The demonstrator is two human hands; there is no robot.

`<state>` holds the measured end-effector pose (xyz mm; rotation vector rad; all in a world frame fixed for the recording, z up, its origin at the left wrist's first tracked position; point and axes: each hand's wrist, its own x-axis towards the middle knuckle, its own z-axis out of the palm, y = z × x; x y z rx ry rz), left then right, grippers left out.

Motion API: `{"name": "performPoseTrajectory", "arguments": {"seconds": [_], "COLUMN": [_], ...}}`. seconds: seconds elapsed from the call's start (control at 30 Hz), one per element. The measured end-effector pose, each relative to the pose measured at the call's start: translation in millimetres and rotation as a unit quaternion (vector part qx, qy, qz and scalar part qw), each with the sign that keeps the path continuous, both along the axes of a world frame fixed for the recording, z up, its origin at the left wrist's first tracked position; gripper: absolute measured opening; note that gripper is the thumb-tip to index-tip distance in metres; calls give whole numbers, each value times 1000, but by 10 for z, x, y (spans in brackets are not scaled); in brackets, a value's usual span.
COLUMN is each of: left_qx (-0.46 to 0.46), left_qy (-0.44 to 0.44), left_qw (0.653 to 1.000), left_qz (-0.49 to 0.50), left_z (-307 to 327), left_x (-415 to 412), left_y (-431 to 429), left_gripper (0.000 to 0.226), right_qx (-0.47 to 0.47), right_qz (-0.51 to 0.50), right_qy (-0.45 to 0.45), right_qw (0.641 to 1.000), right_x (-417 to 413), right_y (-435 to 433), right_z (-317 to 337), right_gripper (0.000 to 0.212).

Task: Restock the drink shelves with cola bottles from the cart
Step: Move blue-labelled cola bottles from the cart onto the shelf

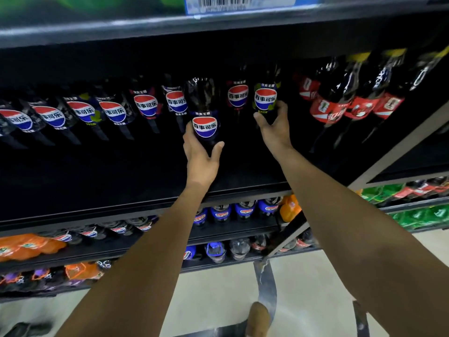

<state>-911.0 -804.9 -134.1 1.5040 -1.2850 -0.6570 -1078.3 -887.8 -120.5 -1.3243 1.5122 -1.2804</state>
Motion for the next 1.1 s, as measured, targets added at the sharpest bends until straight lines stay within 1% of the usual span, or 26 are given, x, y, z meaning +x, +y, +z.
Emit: {"name": "performPoseTrajectory", "arguments": {"seconds": [0.13,0.23,0.37,0.5,0.67,0.73,0.83,0.9,0.93,0.97,1.0,1.03,1.1], "left_qx": [-36,-50,-56,-53,-54,-54,-46,-41,-39,-36,-30,-25,-25], "left_qy": [5,11,20,21,32,36,44,44,41,37,32,28,25], "left_qw": [999,999,998,998,998,998,998,998,998,999,999,999,999], "left_qz": [-1,-1,0,6,10,9,2,2,0,-4,-10,-17,-23], "left_z": [-33,-61,-87,-95,-125,-120,-102,-77,-50,-20,11,42,91], "left_x": [8,11,5,7,2,7,20,26,35,54,77,104,158], "left_y": [-16,-23,-38,-35,-50,-54,-51,-29,-19,-11,-1,13,78], "left_gripper": [80,80,81,82,82,82,81,82,83,83,83,83,80], "right_qx": [3,-14,-30,-32,-33,-26,-2,-11,-31,-53,-66,-65,-45], "right_qz": [-19,-26,-34,-33,-34,-37,-52,-73,-81,-73,-44,4,125], "right_qy": [8,7,8,40,46,35,-18,-7,8,15,12,1,-12], "right_qw": [1000,1000,999,998,998,998,998,997,996,996,997,998,991], "right_x": [20,28,30,24,23,41,97,176,229,294,367,451,628], "right_y": [-118,-186,-242,-257,-259,-224,-109,82,206,325,438,542,709], "right_z": [-27,-67,-153,-228,-253,-214,-126,-100,-96,-97,-99,-95,-50], "right_gripper": [67,67,68,71,71,71,73,68,61,52,42,35,30]}}
